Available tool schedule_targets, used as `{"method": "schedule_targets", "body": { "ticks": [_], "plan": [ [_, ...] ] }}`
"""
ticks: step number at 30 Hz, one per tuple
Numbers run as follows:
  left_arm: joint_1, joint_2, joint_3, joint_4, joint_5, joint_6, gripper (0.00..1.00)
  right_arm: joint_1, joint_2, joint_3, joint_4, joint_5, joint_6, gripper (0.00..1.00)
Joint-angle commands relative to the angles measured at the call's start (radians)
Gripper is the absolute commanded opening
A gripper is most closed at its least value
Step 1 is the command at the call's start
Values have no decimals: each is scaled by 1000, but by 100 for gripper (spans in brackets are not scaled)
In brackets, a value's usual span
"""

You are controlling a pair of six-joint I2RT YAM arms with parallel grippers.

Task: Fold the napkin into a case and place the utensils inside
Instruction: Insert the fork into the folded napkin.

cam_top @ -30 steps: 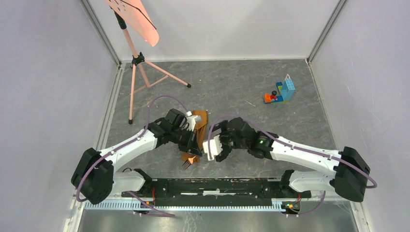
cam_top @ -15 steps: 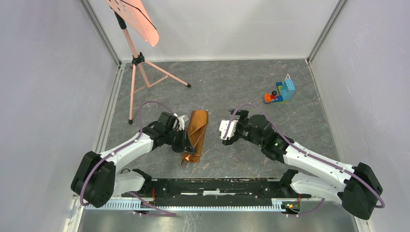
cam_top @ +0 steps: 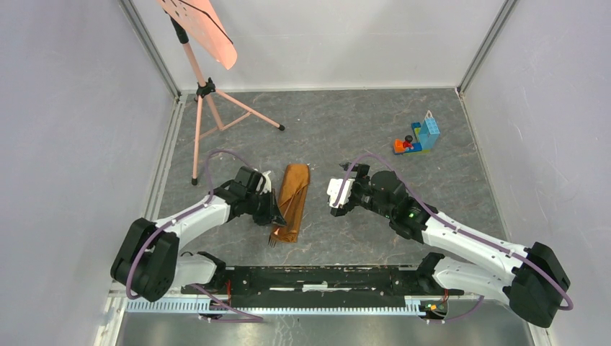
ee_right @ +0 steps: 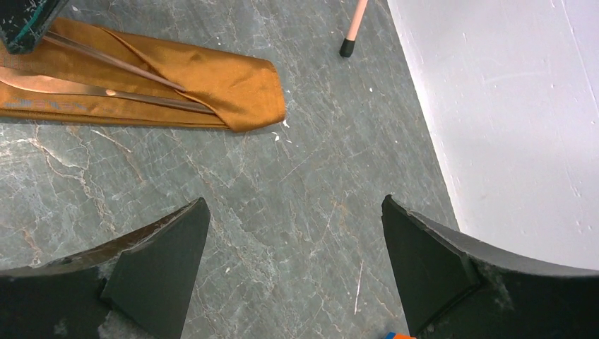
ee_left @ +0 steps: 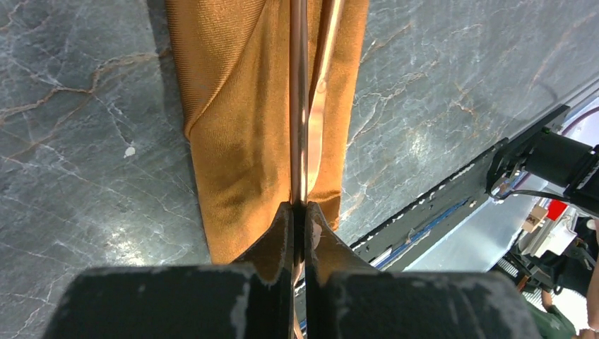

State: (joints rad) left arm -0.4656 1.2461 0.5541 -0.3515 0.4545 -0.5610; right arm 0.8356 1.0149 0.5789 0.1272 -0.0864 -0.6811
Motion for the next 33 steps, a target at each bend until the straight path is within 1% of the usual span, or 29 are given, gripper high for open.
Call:
{"method": "schedule_targets", "body": {
  "ticks": [1,6,11,14,22,33],
  "plan": [
    [8,29,3,65,18,-8,2,1,-17,-4,49,-12,15,98],
    [13,45,14,52,36,2,2,2,-16,-2,45,-18,15,98],
    [11,-56,-19,33,2,-31,2,2,-17,-5,45,-18,12,98],
    [12,-76,-23,27,-5,-43,2,2,-11,-7,57,-21,12,98],
    [5,-75,-41,44,36,-45,2,2,1,-4,58,-28,12,98],
    [-21,-66,-54,69,40,-43,2,2,7,-4,57,-28,11,98]
  ]
}}
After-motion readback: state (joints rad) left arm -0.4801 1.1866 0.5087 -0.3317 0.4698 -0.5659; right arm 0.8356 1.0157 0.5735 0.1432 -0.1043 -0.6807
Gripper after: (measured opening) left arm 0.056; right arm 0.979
